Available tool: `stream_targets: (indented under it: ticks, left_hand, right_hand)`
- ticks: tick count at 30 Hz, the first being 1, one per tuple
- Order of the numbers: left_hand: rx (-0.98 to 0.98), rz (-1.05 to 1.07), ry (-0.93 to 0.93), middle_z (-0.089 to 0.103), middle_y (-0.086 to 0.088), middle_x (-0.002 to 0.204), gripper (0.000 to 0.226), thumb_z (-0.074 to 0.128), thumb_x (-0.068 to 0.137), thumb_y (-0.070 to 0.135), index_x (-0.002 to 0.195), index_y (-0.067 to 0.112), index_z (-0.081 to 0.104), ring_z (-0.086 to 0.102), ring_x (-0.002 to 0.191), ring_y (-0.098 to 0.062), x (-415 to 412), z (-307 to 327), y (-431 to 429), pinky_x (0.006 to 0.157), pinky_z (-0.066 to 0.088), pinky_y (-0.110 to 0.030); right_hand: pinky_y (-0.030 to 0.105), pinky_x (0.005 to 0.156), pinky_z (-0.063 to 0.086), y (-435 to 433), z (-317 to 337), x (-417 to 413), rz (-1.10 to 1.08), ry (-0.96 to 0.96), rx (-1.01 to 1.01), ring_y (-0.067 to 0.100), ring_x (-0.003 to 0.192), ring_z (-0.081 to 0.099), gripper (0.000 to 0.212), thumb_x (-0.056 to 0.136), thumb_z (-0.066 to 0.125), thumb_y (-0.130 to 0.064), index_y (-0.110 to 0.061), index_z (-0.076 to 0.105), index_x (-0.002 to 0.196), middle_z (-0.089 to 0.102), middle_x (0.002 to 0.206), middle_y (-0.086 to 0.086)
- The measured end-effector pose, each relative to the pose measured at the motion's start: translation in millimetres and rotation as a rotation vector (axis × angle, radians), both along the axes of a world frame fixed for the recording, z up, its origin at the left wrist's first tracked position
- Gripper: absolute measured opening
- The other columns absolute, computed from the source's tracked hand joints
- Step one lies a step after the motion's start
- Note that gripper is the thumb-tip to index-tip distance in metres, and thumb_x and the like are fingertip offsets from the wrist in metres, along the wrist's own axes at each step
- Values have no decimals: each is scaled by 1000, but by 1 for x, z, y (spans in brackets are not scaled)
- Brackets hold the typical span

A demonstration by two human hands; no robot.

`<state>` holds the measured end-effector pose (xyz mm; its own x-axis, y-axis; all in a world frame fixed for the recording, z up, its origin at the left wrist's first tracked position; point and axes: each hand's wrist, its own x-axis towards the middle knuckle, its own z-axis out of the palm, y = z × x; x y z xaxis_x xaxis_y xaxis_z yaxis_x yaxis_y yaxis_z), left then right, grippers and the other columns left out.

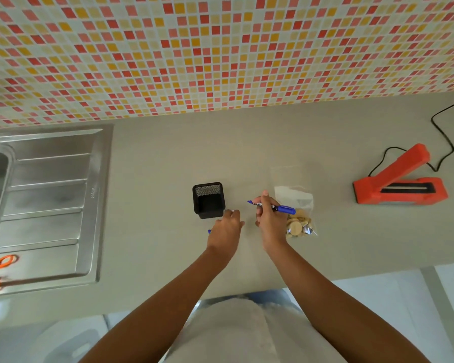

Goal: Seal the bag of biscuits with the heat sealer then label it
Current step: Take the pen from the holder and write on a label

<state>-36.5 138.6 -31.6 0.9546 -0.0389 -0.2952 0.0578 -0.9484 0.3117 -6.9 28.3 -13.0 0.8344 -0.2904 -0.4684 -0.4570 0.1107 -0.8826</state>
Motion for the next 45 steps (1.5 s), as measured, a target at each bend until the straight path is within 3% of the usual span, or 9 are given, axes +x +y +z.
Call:
stream_targets:
  ticks: [2, 4, 7, 22, 27, 35, 38, 41, 45]
  left_hand:
    - [116, -53, 57, 59, -11, 110, 37, 72, 85, 16, 117, 5, 56, 69, 83, -23, 7, 3, -8, 65, 53, -27]
    - [181, -93, 100, 55, -14, 119, 49, 67, 79, -3, 125, 0, 48, 66, 97, -25, 14, 3, -15, 72, 53, -27]
    - [219, -69, 130, 54, -15, 123, 47, 62, 79, -11, 123, -1, 47, 66, 103, -27, 25, 9, -19, 74, 54, -30]
    - [258, -107, 161, 55, -15, 117, 34, 55, 82, -12, 113, 3, 54, 67, 97, -30, 35, 1, -6, 78, 55, -36]
    - [263, -150, 127, 56, -15, 115, 32, 53, 83, -11, 112, 5, 54, 67, 94, -28, 34, -2, -4, 75, 55, -35]
    - [242, -149, 69, 60, -14, 108, 31, 51, 82, -11, 110, 4, 54, 67, 91, -26, 32, -3, -1, 71, 51, -30]
    - [212, -153, 41, 60, -14, 104, 32, 50, 80, -13, 108, 2, 54, 65, 91, -26, 31, -7, 0, 66, 46, -30]
    - [132, -88, 29, 60, -13, 101, 24, 50, 85, -10, 105, 1, 56, 65, 88, -27, 28, -6, -1, 65, 46, -32]
    - [-274, 302, -44, 66, -14, 86, 12, 50, 95, 8, 94, 1, 60, 63, 75, -28, 26, -3, -4, 66, 52, -39]
  right_hand:
    - [30, 50, 32, -1, 0, 1, 16, 1, -4, 13, 48, 40, 40, 97, 55, -47, -26, 72, 68, 48, 57, 2]
    - [30, 49, 32, -3, 0, 3, 24, 4, -5, 13, 47, 39, 39, 98, 55, -45, -26, 72, 69, 47, 56, 2]
    - [30, 48, 32, -7, 0, 6, 18, 12, 16, 13, 47, 39, 38, 98, 56, -44, -20, 72, 72, 46, 56, 1]
    - [25, 45, 34, -15, -5, 23, 87, 27, 54, 13, 47, 44, 35, 98, 55, -44, -22, 73, 79, 55, 60, 0]
    - [23, 45, 38, -3, -9, 24, 80, 72, 43, 10, 52, 57, 25, 101, 52, -37, -21, 70, 94, 74, 84, 0]
    - [26, 51, 44, 11, -27, 22, 119, 30, -36, 5, 54, 55, 29, 99, 56, -35, -10, 70, 96, 65, 71, 2]
    - [34, 61, 43, 12, -32, 21, 125, -6, -84, 14, 60, 52, 33, 96, 58, -38, -8, 66, 87, 55, 64, 4]
    - [32, 63, 44, 12, -36, 20, 137, -14, -129, 12, 60, 53, 35, 97, 56, -41, -14, 68, 78, 57, 59, -9]
    - [30, 57, 44, 14, -34, 20, 160, -47, -100, 9, 55, 53, 36, 101, 52, -39, -17, 72, 79, 58, 58, -5]
